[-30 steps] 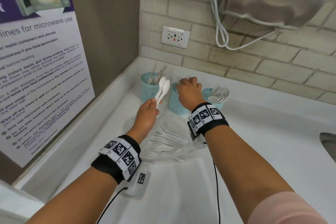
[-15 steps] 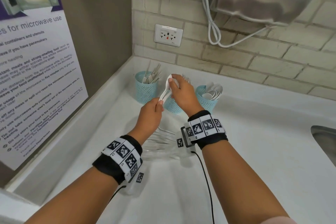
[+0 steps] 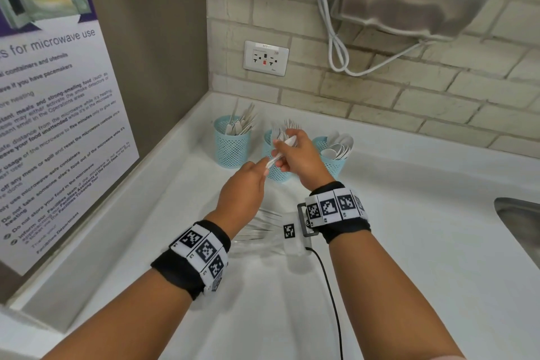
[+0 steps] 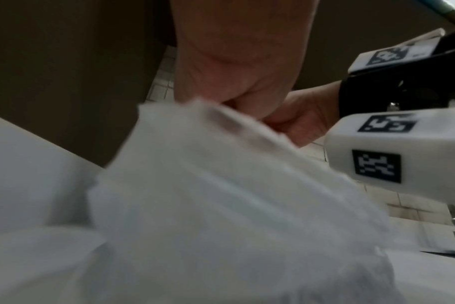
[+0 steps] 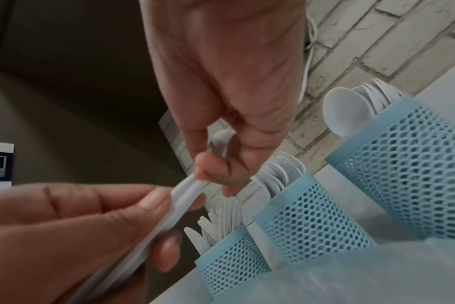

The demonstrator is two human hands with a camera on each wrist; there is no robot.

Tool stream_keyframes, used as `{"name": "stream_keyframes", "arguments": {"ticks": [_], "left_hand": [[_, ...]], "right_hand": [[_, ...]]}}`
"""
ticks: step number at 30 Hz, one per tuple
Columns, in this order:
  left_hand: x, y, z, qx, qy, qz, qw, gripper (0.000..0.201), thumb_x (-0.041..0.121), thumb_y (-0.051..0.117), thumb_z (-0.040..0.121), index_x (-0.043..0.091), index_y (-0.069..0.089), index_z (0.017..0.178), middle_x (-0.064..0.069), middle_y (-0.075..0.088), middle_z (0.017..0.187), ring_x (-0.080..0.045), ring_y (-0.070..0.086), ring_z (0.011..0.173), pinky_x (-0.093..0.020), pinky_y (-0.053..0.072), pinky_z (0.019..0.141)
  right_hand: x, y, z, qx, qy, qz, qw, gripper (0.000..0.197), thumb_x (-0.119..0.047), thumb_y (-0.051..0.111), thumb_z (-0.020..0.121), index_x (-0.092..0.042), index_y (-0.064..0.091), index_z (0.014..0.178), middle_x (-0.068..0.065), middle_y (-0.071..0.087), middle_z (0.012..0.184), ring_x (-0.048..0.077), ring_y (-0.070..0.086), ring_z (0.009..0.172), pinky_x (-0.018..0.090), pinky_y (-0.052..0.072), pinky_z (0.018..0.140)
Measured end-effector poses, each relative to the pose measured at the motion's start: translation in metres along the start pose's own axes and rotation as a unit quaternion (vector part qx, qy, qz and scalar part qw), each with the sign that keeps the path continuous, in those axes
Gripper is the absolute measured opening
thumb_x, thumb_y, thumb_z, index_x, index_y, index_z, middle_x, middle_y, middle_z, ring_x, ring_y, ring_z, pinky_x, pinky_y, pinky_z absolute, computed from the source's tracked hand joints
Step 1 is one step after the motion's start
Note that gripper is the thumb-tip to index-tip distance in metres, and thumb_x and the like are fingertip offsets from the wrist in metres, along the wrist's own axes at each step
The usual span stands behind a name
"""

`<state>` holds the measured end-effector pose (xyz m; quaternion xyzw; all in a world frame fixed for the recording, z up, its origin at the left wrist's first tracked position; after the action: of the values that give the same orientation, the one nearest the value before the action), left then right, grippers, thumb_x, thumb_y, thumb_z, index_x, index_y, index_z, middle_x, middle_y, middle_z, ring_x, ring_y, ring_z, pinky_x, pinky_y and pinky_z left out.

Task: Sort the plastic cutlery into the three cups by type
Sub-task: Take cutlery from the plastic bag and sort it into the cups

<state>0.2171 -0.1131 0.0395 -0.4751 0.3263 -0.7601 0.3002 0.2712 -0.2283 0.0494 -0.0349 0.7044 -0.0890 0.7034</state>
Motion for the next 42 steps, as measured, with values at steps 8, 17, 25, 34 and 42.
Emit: {"name": "stream_keyframes", "arguments": {"ticks": [8, 17, 25, 34, 42], "left_hand": [[-0.044, -0.004, -0.004, -0.04, -0.108, 0.037, 0.993, 0.052, 0.043, 0.05, 0.092, 0.016, 0.04, 0.136, -0.013, 0.049, 0.124, -0.03, 0.043, 0.117, -0.039, 0.041, 0.095], [-0.067, -0.004, -0.015, -0.134, -0.13, -0.006, 0.982, 0.028, -0.004, 0.047, 0.085, 0.02, 0.058, 0.081, -0.005, 0.062, 0.105, -0.022, 0.058, 0.098, -0.023, 0.043, 0.078], [-0.081, -0.01, -0.014, -0.132, -0.155, -0.016, 0.979, 0.04, -0.007, 0.037, 0.091, 0.013, 0.065, 0.113, -0.006, 0.058, 0.125, -0.02, 0.055, 0.113, -0.023, 0.042, 0.094], [-0.064, -0.016, -0.013, -0.108, -0.092, -0.017, 0.99, 0.04, -0.002, 0.049, 0.091, 0.01, 0.055, 0.128, -0.006, 0.051, 0.132, -0.019, 0.048, 0.123, -0.02, 0.033, 0.1], [-0.067, -0.018, -0.018, -0.1, -0.101, -0.051, 0.989, 0.04, -0.004, 0.048, 0.09, 0.011, 0.057, 0.126, -0.005, 0.053, 0.131, -0.019, 0.049, 0.122, -0.022, 0.034, 0.1]], "right_hand": [[-0.055, -0.117, -0.02, 0.328, -0.151, -0.036, 0.932, 0.026, -0.002, 0.035, 0.097, -0.011, 0.044, 0.119, 0.006, 0.061, 0.093, 0.012, 0.057, 0.073, 0.015, 0.043, 0.059], [-0.025, -0.108, 0.019, 0.217, -0.164, -0.414, 0.869, 0.041, 0.004, 0.036, 0.088, -0.008, 0.051, 0.124, 0.019, 0.063, 0.104, 0.033, 0.054, 0.098, 0.034, 0.041, 0.07], [-0.04, -0.082, 0.018, 0.223, -0.213, -0.488, 0.817, 0.032, -0.009, 0.046, 0.085, -0.013, 0.068, 0.109, 0.013, 0.061, 0.117, 0.035, 0.046, 0.111, 0.038, 0.035, 0.088], [0.045, 0.075, -0.046, -0.275, -0.079, -0.485, 0.826, 0.029, -0.008, 0.054, 0.087, -0.007, 0.066, 0.113, 0.008, 0.066, 0.114, 0.017, 0.06, 0.104, 0.028, 0.046, 0.094], [0.084, 0.076, -0.039, -0.222, -0.067, -0.604, 0.762, 0.02, -0.015, 0.053, 0.087, -0.004, 0.058, 0.103, 0.012, 0.06, 0.109, 0.03, 0.057, 0.105, 0.035, 0.047, 0.085]]}}
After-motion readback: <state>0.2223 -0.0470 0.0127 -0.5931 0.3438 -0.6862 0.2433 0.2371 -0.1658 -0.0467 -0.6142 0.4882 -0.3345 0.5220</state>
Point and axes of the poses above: each hand's wrist, its own z-axis towards the middle knuckle, its own y-axis out of the palm, x = y × z, the point moved 9 cm from there along z, towards the middle knuckle
